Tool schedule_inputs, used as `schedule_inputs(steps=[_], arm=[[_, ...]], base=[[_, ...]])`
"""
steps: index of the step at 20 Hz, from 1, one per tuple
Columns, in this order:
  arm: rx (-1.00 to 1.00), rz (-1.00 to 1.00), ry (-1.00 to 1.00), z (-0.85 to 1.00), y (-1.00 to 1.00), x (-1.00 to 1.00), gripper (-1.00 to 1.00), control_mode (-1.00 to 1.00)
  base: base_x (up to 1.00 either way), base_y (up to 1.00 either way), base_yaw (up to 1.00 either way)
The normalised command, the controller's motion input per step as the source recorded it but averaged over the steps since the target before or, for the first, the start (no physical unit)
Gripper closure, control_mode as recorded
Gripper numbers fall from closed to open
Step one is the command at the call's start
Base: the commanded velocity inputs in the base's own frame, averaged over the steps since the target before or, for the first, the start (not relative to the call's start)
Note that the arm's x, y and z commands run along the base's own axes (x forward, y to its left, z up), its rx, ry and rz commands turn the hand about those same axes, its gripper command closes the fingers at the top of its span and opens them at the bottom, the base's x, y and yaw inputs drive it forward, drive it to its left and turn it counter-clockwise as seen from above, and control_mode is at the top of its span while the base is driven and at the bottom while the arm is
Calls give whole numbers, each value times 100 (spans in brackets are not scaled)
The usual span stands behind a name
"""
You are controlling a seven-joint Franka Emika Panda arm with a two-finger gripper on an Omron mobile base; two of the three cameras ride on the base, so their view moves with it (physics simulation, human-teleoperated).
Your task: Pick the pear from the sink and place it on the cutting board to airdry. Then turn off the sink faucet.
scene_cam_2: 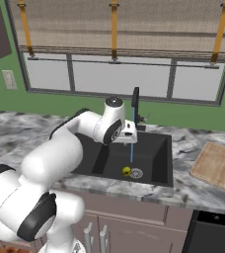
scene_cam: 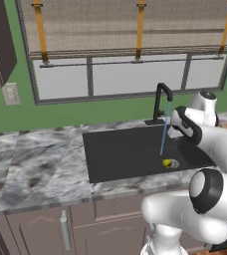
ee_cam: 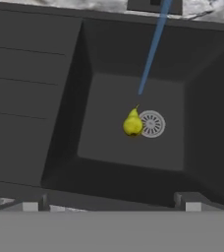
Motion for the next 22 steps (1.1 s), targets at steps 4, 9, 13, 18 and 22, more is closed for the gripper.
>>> schedule_inputs(steps=[4,9,13,18,22], arm=[[0,-1,1,-27,0,14,-100,-100],[0,-2,0,-29,0,11,-100,-100],[0,-2,0,-33,0,4,-100,-100],[0,-2,0,-36,0,4,-100,-100],[0,-2,0,-35,0,5,-100,-100]], base=[[0,0,0],[0,0,0],[0,0,0],[0,0,0],[0,0,0]])
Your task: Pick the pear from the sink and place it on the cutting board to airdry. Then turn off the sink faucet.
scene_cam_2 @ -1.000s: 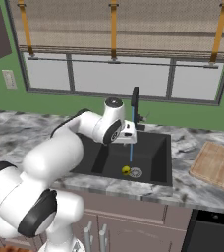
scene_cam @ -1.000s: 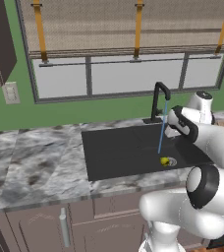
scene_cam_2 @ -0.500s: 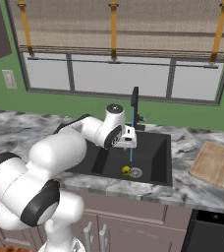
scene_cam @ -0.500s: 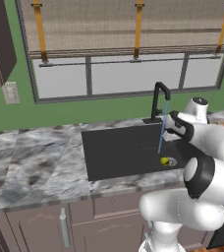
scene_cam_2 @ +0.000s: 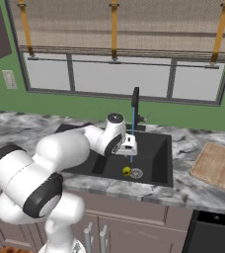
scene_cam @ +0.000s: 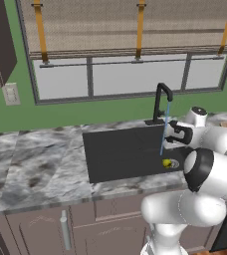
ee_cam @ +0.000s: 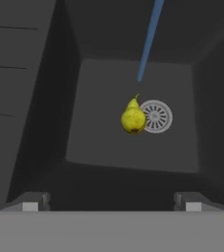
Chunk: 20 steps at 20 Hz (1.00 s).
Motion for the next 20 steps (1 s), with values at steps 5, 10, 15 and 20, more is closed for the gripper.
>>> schedule_inputs(steps=[5,10,15,20], arm=[[0,-2,0,-24,0,8,-100,-100],[0,-1,0,-16,-6,10,-100,-100],[1,-1,0,-20,-7,12,-100,-100],[2,-1,0,-25,-2,17,-100,-100]], base=[[0,0,0],[0,0,0],[0,0,0],[0,0,0]])
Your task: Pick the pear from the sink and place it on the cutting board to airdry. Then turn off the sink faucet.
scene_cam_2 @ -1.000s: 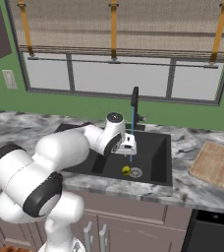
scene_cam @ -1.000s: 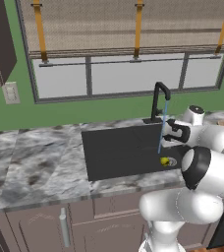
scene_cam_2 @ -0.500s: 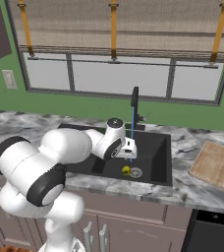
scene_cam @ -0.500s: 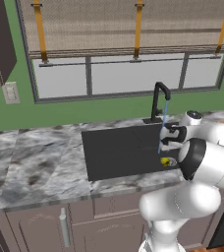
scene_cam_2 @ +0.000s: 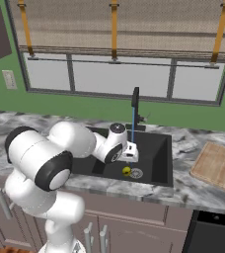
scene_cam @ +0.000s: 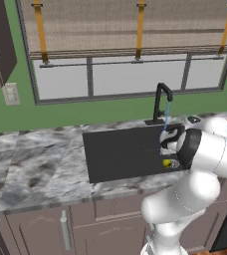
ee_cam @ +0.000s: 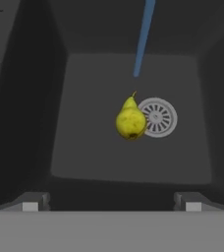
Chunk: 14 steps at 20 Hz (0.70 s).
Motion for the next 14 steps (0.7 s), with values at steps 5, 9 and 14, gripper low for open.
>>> schedule_inputs(steps=[5,9,14], arm=[[2,0,0,-20,0,21,-100,-100],[4,0,0,-23,-10,15,-100,-100],[3,-1,0,-24,-7,15,-100,-100]], base=[[0,0,0],[0,0,0],[0,0,0]])
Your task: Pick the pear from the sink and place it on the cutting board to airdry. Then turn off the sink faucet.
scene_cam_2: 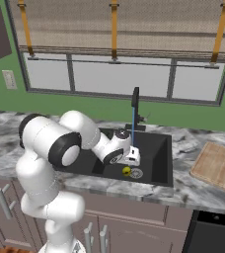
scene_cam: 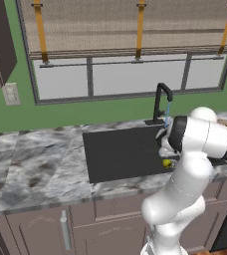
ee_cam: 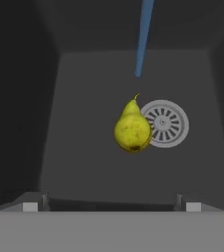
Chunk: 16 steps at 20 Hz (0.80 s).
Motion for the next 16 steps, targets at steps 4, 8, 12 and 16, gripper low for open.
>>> schedule_inputs(steps=[4,8,12,16], arm=[[3,-1,1,-24,-4,18,-100,-100],[2,-2,2,-20,-1,26,-100,-100],[3,-3,4,-18,-6,26,-100,-100],[3,-4,5,-19,-15,22,-100,-100]], base=[[0,0,0],[0,0,0],[0,0,0],[0,0,0]])
